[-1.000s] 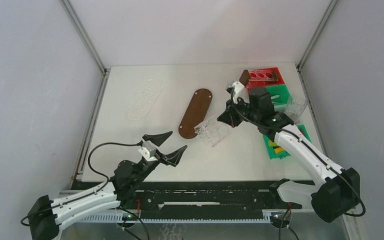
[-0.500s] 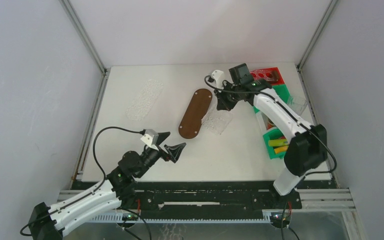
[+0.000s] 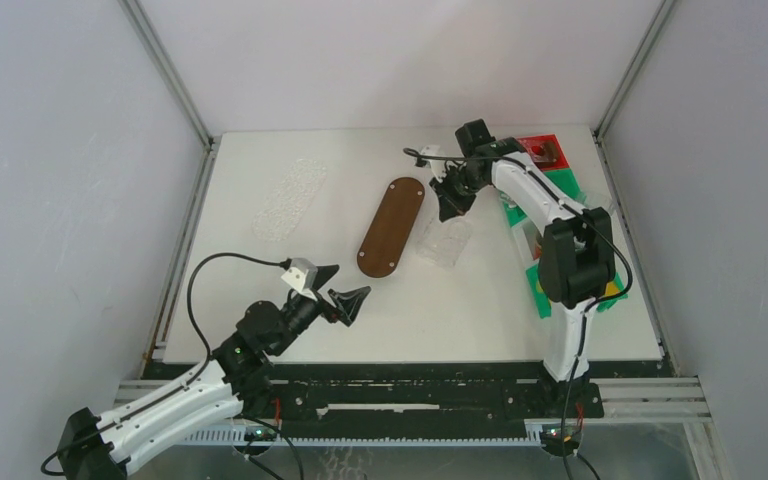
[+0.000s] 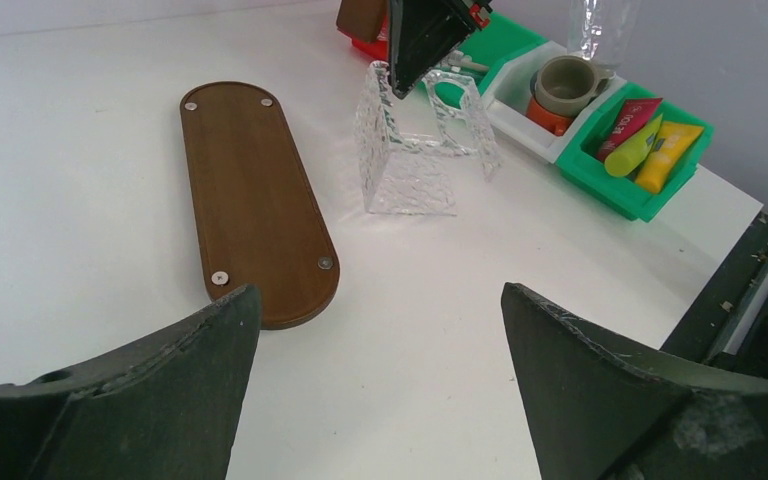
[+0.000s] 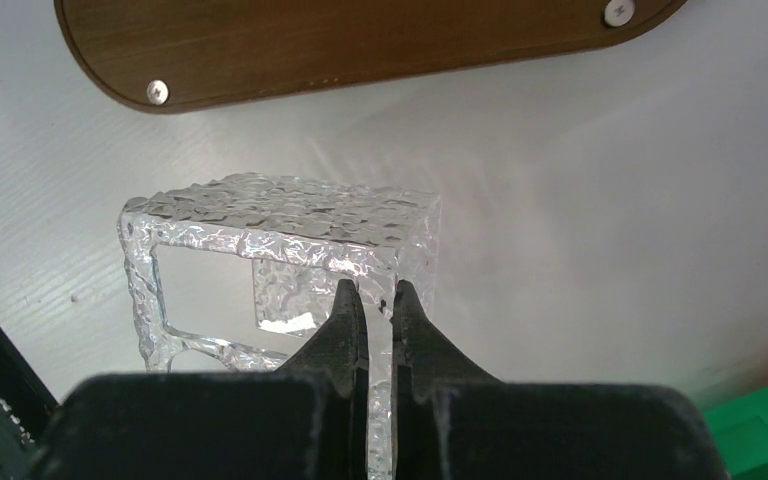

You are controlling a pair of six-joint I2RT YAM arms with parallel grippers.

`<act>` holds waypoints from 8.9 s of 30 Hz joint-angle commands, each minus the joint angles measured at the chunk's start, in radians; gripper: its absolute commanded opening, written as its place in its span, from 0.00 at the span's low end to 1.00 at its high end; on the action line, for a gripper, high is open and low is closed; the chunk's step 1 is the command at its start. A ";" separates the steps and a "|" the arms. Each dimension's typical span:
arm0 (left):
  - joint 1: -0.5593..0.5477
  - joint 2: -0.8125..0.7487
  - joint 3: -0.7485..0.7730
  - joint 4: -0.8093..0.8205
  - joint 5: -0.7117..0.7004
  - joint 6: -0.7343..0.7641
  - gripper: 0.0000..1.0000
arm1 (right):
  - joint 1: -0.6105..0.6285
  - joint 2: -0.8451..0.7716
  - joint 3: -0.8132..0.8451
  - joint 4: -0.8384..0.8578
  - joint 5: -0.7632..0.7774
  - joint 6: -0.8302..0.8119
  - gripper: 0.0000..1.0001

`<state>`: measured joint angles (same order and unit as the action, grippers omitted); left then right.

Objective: Prepare toiletry sets of a toothbrush and toothpaste on the tray
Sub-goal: Place the toothpaste holder at the center of the board, then adjust the toothpaste holder at the center of the board, then pick up the toothpaste holder from the storage box.

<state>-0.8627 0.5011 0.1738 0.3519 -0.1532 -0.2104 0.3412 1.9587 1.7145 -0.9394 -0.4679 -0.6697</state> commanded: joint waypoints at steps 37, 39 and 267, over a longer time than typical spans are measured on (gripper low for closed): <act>0.019 -0.011 0.065 0.036 0.040 -0.009 0.94 | -0.024 0.242 0.306 -0.045 -0.102 -0.041 0.02; 0.019 -0.009 0.064 0.037 0.041 -0.013 0.94 | -0.024 0.250 0.316 -0.048 -0.107 -0.041 0.03; 0.398 0.920 1.043 -0.015 0.687 -0.111 0.88 | -0.300 0.076 -0.213 0.895 0.820 1.980 0.68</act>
<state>-0.4599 1.4261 1.1282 0.3111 0.5095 -0.3313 0.0471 2.0220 1.4521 -0.0643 0.3386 1.2861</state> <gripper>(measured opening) 0.876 0.683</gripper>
